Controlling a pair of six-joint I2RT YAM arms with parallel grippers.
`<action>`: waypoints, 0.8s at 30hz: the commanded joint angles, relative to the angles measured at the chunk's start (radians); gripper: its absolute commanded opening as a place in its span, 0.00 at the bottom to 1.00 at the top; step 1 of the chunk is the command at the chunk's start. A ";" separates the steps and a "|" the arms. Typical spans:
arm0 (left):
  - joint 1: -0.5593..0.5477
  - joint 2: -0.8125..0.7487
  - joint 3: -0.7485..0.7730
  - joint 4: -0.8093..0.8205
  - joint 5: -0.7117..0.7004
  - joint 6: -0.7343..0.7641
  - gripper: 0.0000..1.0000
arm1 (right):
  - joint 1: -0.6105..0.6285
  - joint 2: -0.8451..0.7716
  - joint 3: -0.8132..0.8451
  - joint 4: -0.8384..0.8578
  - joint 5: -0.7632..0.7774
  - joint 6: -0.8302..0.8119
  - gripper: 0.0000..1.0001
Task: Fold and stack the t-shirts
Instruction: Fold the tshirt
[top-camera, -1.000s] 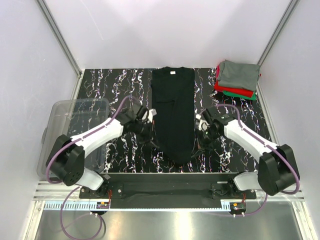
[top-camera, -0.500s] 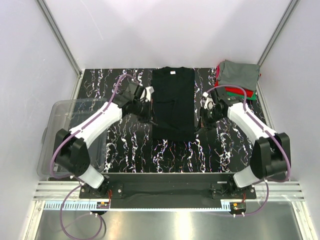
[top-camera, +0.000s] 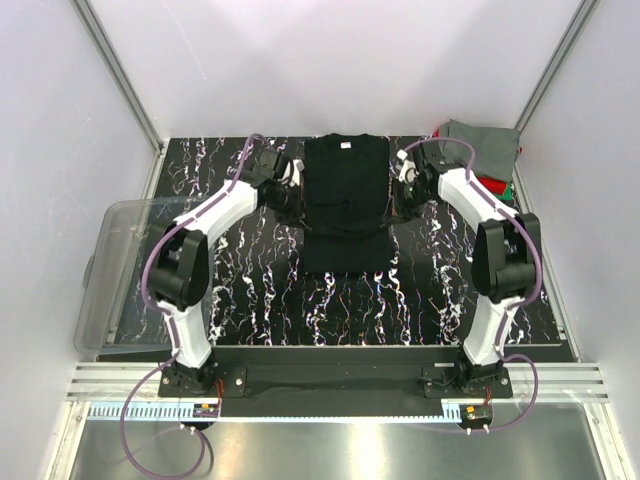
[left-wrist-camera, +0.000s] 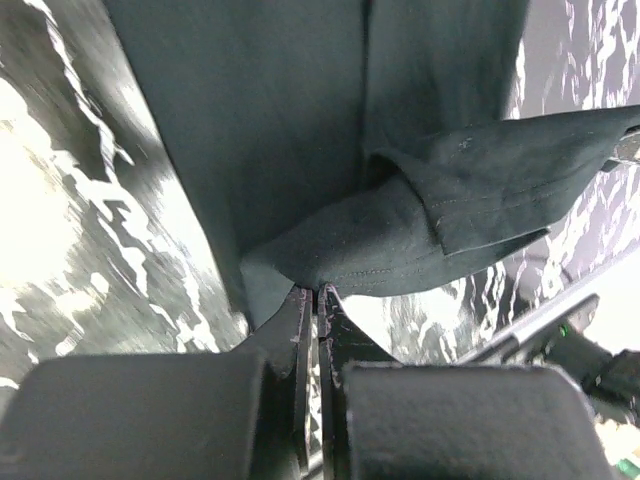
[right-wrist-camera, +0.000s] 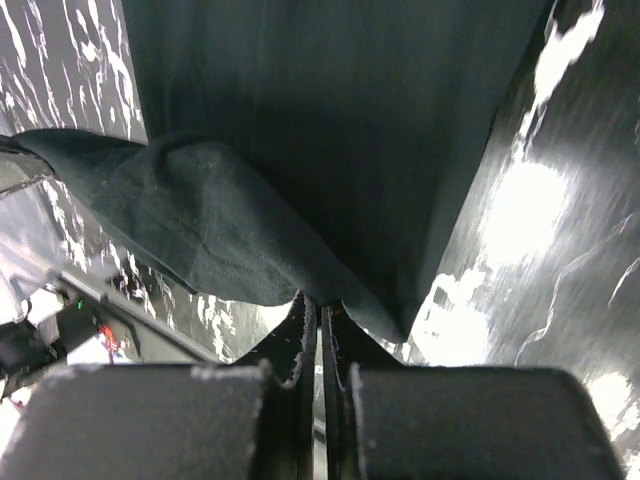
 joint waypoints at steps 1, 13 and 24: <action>0.030 0.037 0.092 0.075 -0.023 0.036 0.00 | -0.016 0.070 0.116 0.029 0.011 -0.025 0.00; 0.059 0.238 0.316 0.108 -0.084 0.141 0.51 | -0.043 0.311 0.417 0.044 0.087 -0.062 0.46; 0.146 -0.053 -0.130 0.032 0.222 -0.017 0.68 | -0.114 -0.045 -0.164 -0.057 -0.145 0.031 0.51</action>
